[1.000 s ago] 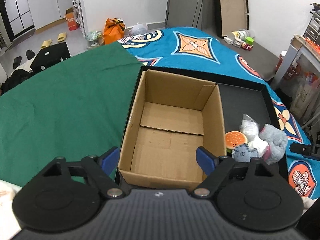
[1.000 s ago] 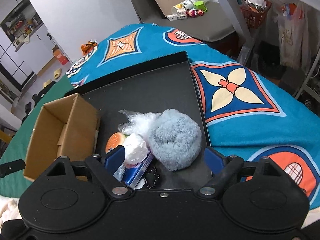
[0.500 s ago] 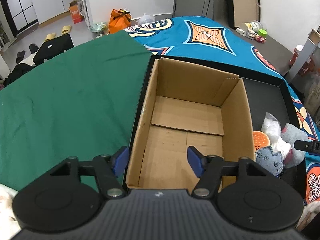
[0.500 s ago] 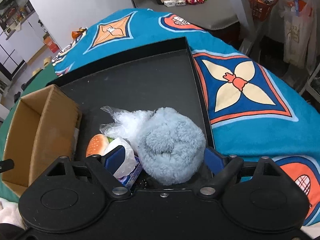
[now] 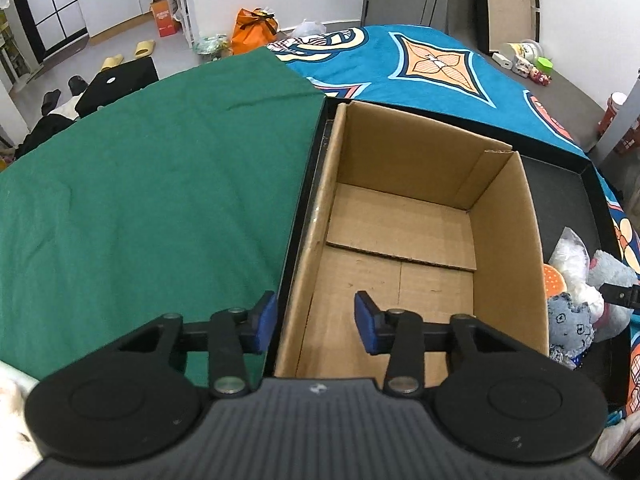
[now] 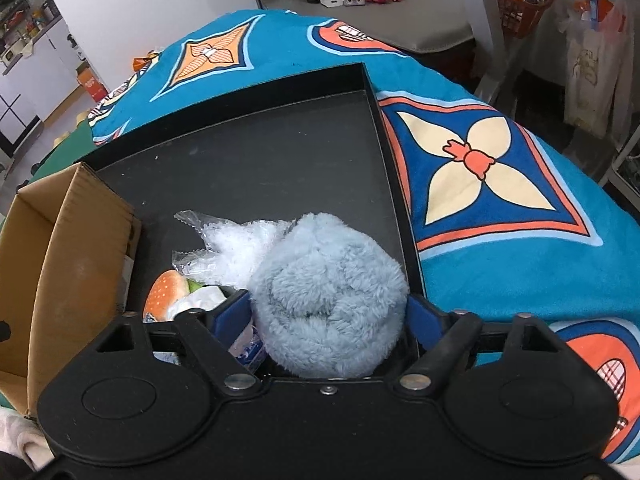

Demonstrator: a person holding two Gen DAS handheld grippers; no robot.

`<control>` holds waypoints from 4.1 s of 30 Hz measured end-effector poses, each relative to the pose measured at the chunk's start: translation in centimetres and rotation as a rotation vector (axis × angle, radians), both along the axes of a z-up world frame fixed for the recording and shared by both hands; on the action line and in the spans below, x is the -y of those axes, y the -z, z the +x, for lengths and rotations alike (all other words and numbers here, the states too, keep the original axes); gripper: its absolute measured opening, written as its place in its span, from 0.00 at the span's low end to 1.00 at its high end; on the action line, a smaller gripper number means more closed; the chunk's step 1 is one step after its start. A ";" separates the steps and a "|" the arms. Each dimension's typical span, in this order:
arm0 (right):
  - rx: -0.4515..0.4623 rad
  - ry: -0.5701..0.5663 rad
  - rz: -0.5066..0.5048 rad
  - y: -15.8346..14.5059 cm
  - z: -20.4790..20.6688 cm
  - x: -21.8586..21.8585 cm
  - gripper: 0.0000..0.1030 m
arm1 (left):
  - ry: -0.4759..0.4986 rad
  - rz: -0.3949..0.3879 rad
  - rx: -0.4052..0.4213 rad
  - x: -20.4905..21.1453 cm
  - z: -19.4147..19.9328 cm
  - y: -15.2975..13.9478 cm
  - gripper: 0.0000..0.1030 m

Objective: Organize soft objects
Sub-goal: 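Reach the right gripper down and grasp the fluffy light-blue plush ball, then carry the plush ball with the right gripper and drop it into the box, then grasp the small grey-blue plush creature with the right gripper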

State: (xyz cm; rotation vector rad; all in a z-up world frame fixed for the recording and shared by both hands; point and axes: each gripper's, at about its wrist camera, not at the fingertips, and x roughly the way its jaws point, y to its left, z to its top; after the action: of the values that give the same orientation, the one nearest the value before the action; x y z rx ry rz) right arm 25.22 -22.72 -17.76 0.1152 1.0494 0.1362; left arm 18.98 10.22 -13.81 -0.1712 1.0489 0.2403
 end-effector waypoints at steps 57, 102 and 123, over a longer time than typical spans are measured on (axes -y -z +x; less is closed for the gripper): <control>0.315 -0.226 0.110 -11.3 -5.5 -9.6 0.60 | 0.030 -0.090 0.052 -1.2 -3.2 0.8 0.10; 0.245 -0.228 0.184 -8.7 -4.9 -11.5 0.81 | -0.014 -0.160 0.054 -2.3 -3.7 0.1 0.26; 0.121 -0.119 0.168 -3.6 -5.2 -5.1 0.68 | 0.008 -0.088 0.029 0.0 -3.3 -0.5 0.60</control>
State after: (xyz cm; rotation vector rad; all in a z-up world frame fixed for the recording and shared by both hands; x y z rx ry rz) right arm 20.04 -17.64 -14.19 0.1942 0.9229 0.3351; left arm 15.66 10.20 -13.35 -0.2494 1.0317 0.1835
